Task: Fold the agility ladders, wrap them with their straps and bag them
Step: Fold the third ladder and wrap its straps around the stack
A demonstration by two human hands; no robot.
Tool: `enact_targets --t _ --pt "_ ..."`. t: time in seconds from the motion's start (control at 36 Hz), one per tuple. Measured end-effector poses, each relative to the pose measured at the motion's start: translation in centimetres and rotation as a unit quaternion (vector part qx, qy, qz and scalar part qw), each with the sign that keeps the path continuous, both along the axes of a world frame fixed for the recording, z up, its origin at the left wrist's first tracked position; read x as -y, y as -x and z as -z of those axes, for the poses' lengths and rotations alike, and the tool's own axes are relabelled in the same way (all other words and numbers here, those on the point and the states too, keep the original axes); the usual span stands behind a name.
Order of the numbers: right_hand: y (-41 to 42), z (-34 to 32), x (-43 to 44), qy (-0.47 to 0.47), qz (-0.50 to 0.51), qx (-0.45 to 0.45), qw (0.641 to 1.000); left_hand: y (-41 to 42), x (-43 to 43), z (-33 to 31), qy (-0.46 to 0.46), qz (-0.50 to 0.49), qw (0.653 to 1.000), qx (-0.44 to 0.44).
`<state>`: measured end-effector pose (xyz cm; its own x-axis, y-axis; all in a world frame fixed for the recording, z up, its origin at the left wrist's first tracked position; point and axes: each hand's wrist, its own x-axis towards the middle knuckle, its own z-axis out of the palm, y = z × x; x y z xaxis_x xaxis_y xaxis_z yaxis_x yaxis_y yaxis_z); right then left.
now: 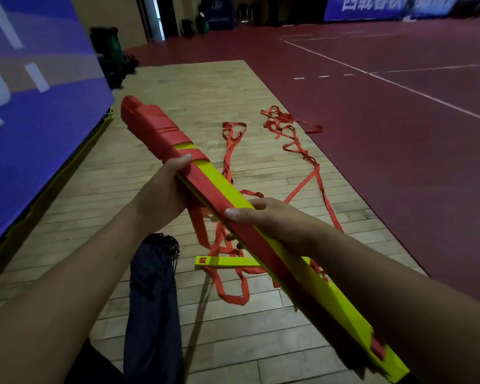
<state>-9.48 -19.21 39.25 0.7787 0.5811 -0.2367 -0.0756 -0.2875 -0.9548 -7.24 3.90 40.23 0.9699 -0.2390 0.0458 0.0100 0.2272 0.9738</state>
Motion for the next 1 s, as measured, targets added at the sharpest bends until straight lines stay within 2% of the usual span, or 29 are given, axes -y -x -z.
enact_targets --t 0.08,0.19,0.25,0.31,0.36,0.44,0.47,0.53,0.64,0.72,0.81,0.89,1.0 --pt "-0.2 0.3 0.1 0.0 0.025 -0.002 1.0 0.0 -0.6 0.5 -0.132 0.024 0.99 -0.029" --pt "-0.1 0.4 0.0 -0.043 0.059 -0.033 0.997 0.4 -0.7 1.0 -0.281 0.069 0.957 -0.029" --pt "0.0 0.4 -0.4 -0.038 0.084 -0.022 0.996 0.5 -0.3 0.8 -0.279 0.075 0.957 -0.022" --pt "0.0 0.6 -1.0 0.024 0.114 0.041 0.992 0.5 0.7 0.5 -0.248 0.067 0.966 -0.025" --pt "0.2 0.7 -1.7 0.105 0.119 0.122 0.98 0.8 1.9 0.5 -0.222 0.009 0.974 -0.055" --pt "0.7 1.2 -2.6 0.257 0.095 0.27 0.923 1.2 3.1 1.2 -0.185 -0.078 0.976 -0.087" --pt "0.8 1.4 -2.8 0.275 0.088 0.295 0.911 1.3 3.3 1.4 -0.171 -0.094 0.977 -0.09" --pt "0.7 1.3 -2.9 0.246 0.073 0.269 0.928 1.4 3.2 1.5 -0.15 -0.113 0.979 -0.079" --pt "0.3 0.5 -2.2 0.118 0.047 0.086 0.988 1.4 2.5 0.9 -0.129 -0.114 0.985 -0.02" --pt "0.0 0.4 -1.6 0.014 -0.015 -0.029 0.999 1.7 2.4 0.1 -0.096 -0.092 0.991 0.019" --pt "0.1 0.5 -1.6 0.004 -0.044 -0.016 0.999 1.9 2.5 -0.3 -0.066 -0.072 0.995 0.029" --pt "0.2 0.5 -1.9 0.032 -0.007 0.034 0.999 1.4 2.0 -0.2 -0.049 -0.083 0.995 0.027" --pt "0.3 -0.2 -1.9 0.021 0.041 0.058 0.997 0.6 0.6 -0.1 -0.081 -0.068 0.994 0.024"
